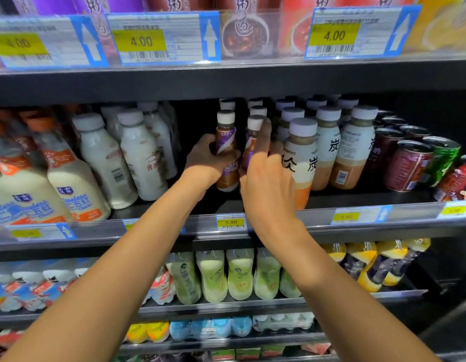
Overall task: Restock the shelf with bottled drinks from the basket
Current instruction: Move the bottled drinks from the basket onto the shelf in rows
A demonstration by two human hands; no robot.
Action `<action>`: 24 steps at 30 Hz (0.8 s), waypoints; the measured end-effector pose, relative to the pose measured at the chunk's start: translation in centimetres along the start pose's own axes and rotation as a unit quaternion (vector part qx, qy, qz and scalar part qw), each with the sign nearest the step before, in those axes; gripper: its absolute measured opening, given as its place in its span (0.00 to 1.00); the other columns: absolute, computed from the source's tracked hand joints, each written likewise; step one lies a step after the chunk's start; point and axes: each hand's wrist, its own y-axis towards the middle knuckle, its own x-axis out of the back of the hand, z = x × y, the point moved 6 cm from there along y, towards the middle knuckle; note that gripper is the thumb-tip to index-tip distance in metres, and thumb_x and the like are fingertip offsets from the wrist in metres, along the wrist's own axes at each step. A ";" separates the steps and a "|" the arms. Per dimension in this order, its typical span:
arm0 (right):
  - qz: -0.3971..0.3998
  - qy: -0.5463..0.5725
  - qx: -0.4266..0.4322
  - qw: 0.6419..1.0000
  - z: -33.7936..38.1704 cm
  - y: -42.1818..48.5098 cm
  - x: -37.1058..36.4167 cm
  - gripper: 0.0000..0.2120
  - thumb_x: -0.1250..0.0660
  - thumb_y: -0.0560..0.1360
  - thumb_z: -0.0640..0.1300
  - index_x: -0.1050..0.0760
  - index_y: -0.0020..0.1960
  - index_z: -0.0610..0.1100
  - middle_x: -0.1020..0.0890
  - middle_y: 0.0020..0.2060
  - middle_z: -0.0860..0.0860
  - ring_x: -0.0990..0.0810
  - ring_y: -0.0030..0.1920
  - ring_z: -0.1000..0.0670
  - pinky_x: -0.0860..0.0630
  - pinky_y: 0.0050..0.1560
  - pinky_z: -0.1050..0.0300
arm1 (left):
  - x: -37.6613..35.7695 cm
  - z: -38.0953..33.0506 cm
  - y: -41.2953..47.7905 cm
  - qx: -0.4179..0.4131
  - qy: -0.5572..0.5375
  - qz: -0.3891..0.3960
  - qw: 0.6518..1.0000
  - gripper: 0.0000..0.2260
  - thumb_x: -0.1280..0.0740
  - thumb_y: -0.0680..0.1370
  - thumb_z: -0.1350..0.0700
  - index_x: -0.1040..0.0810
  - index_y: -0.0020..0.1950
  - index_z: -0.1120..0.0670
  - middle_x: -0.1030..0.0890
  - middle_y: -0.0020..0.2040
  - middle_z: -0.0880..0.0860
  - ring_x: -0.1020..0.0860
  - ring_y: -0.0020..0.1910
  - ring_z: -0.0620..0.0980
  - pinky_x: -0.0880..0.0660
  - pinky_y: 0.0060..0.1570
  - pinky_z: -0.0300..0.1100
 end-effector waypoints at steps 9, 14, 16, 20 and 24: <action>-0.008 0.010 -0.004 1.000 -0.1 -0.3 -0.1 0.20 0.34 0.77 0.40 0.30 0.66 0.35 0.35 0.40 0.46 0.29 0.36 0.42 0.37 0.35 0.52 | -0.4 0.5 1.2 0.031 -0.006 0.001 0.999 0.24 0.24 0.72 0.50 0.25 0.65 0.55 0.19 0.58 0.52 0.20 0.54 0.51 0.23 0.56 0.47; -0.034 0.037 -0.005 0.999 -0.2 -0.6 -0.3 0.19 0.30 0.72 0.36 0.26 0.60 0.32 0.37 0.37 0.46 0.30 0.30 0.42 0.38 0.31 0.53 | -0.5 0.9 1.2 0.036 -0.001 0.005 0.999 0.24 0.25 0.72 0.48 0.25 0.65 0.54 0.19 0.60 0.52 0.20 0.57 0.52 0.24 0.58 0.47; -0.032 0.045 0.001 0.998 -0.2 -0.6 -0.3 0.19 0.31 0.72 0.36 0.27 0.61 0.31 0.37 0.37 0.46 0.26 0.31 0.40 0.38 0.31 0.53 | -0.6 1.0 1.2 0.038 -0.003 0.006 0.999 0.24 0.26 0.73 0.47 0.26 0.66 0.54 0.20 0.60 0.52 0.21 0.57 0.52 0.25 0.57 0.46; -0.033 0.048 0.008 0.998 -0.2 -0.7 -0.3 0.19 0.31 0.72 0.35 0.27 0.61 0.31 0.37 0.37 0.46 0.23 0.33 0.39 0.37 0.31 0.53 | -0.8 0.9 1.2 0.034 0.000 0.008 0.999 0.24 0.27 0.74 0.46 0.26 0.66 0.54 0.20 0.60 0.52 0.21 0.56 0.51 0.27 0.53 0.43; -0.053 0.051 0.009 0.997 -0.4 -0.7 -0.4 0.18 0.28 0.69 0.33 0.25 0.57 0.31 0.38 0.36 0.47 0.34 0.27 0.44 0.38 0.28 0.55 | -1.0 0.9 1.2 0.035 0.005 0.006 0.999 0.23 0.28 0.75 0.46 0.26 0.65 0.53 0.20 0.58 0.51 0.21 0.55 0.51 0.26 0.53 0.44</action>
